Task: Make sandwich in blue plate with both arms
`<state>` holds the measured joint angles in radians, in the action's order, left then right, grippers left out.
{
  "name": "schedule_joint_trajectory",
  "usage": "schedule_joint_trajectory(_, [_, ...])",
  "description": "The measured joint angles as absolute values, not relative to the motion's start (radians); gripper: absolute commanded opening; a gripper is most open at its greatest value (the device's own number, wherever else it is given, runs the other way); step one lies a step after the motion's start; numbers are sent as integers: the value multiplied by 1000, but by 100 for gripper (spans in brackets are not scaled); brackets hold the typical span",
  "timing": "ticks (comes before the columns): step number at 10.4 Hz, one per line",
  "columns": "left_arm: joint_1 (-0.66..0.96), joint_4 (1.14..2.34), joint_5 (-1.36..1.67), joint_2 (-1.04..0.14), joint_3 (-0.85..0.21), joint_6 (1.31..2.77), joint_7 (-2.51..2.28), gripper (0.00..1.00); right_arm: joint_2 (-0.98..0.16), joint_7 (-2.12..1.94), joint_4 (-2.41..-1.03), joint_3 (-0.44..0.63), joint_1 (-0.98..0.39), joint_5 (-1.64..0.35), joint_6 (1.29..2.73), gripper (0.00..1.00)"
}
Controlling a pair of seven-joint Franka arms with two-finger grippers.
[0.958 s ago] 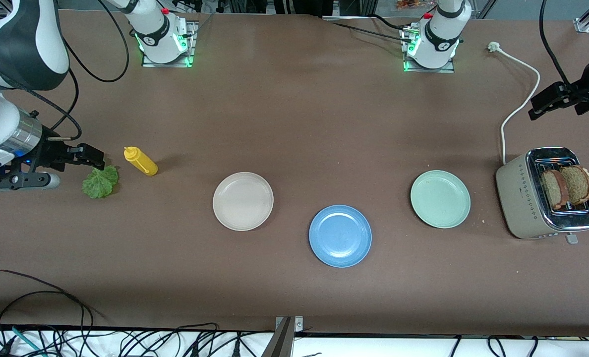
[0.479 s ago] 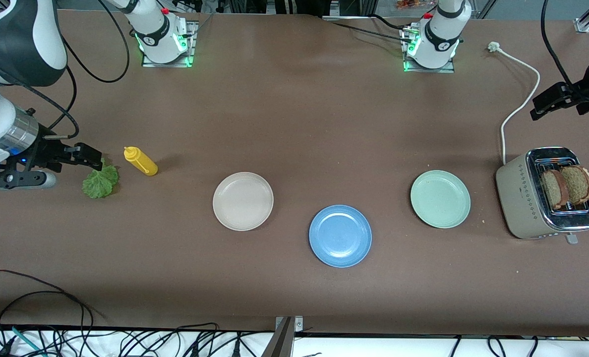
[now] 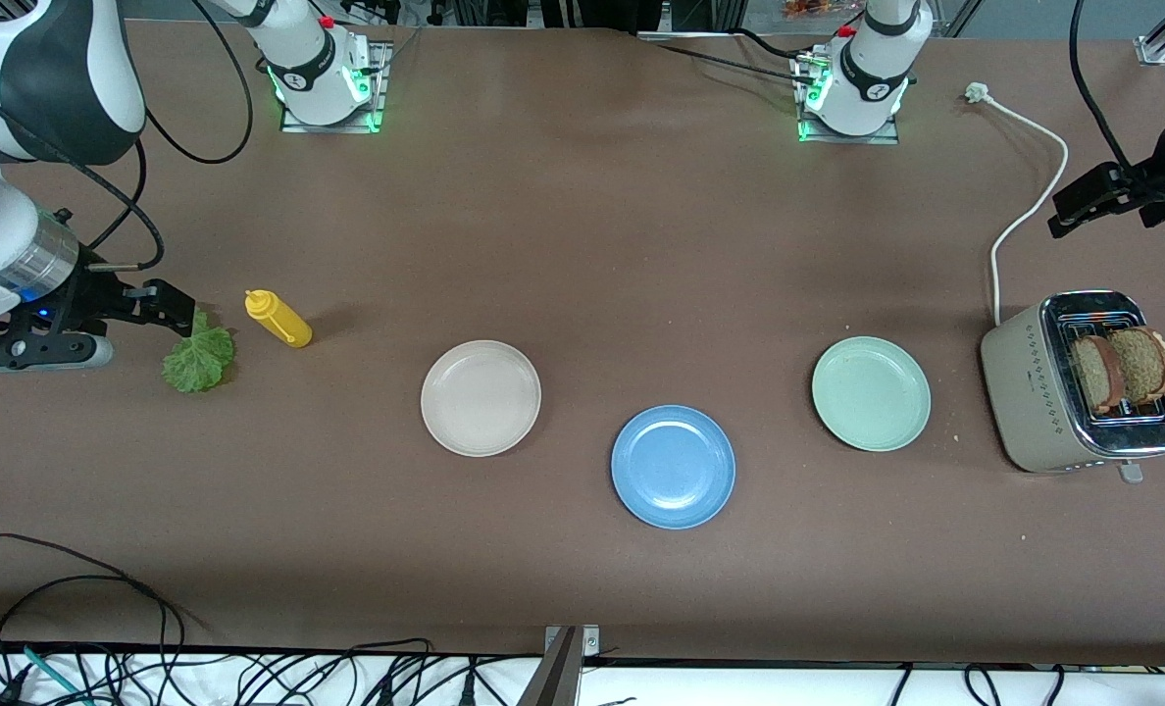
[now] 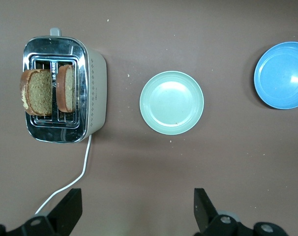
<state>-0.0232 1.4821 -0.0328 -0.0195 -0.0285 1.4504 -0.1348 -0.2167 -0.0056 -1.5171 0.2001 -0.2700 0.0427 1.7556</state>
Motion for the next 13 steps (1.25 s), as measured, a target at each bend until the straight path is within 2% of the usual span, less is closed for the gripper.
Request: schedule_joint_trajectory(13, [-23,1482,-32,-19,-29,1450,-134,100,-214,-6,-1492,201,-269,-14,1692,100])
